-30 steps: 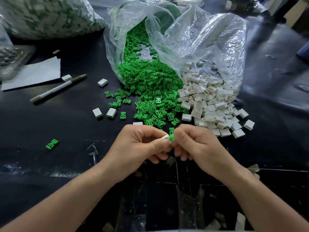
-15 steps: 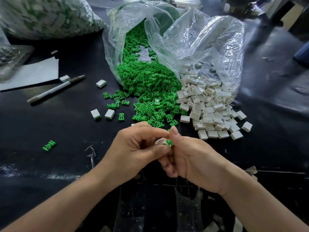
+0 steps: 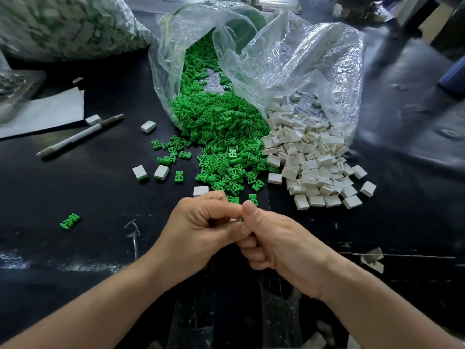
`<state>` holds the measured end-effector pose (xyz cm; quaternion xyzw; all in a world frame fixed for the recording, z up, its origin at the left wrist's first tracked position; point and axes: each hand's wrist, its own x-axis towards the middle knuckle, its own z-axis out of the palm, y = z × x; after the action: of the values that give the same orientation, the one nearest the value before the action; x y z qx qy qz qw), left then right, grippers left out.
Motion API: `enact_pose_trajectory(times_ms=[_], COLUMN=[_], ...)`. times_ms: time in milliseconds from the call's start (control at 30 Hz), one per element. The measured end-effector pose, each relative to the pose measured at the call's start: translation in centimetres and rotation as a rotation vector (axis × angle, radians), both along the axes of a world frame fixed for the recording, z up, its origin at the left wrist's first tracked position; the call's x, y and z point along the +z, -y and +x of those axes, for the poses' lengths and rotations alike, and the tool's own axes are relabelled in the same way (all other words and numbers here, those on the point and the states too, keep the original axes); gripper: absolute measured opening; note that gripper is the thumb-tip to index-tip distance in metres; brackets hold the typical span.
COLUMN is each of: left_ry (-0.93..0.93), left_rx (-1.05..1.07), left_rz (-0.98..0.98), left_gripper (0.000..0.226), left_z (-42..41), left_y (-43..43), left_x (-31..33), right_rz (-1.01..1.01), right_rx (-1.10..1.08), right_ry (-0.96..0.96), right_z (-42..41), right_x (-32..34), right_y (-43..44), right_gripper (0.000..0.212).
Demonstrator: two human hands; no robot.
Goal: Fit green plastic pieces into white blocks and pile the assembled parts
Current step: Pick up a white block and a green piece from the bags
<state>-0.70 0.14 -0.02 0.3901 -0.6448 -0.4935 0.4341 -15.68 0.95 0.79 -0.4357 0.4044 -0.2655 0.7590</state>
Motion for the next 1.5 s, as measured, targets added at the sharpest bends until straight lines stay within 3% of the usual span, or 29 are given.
enact_pose_trajectory(times_ms=[67, 167, 367, 567, 1033, 1500], left_ry=[-0.019, -0.013, -0.067, -0.107, -0.127, -0.103], left_rx=[-0.001, -0.011, -0.037, -0.037, -0.041, -0.009], left_rz=[0.007, 0.001, -0.002, 0.258, 0.383, 0.328], left_gripper=[0.015, 0.013, 0.014, 0.018, 0.019, 0.016], left_z=[-0.1, -0.1, -0.3, 0.2, 0.3, 0.0], left_y=[0.0, 0.0, -0.1, 0.0, 0.2, -0.2], left_x=[0.0, 0.0, 0.3, 0.7, 0.7, 0.4], right_rz=[-0.011, -0.023, 0.037, 0.077, -0.179, -0.362], right_rx=[-0.01, -0.019, 0.05, 0.035, 0.047, -0.008], right_ry=[0.001, -0.023, 0.031, 0.077, -0.154, -0.328], right_z=[0.1, 0.0, -0.3, -0.7, -1.0, -0.5], right_x=[0.1, -0.2, 0.4, 0.4, 0.5, -0.8], right_y=[-0.1, 0.0, 0.6, 0.9, 0.6, 0.3], right_gripper=[0.048, 0.074, 0.045, 0.035, 0.041, 0.032])
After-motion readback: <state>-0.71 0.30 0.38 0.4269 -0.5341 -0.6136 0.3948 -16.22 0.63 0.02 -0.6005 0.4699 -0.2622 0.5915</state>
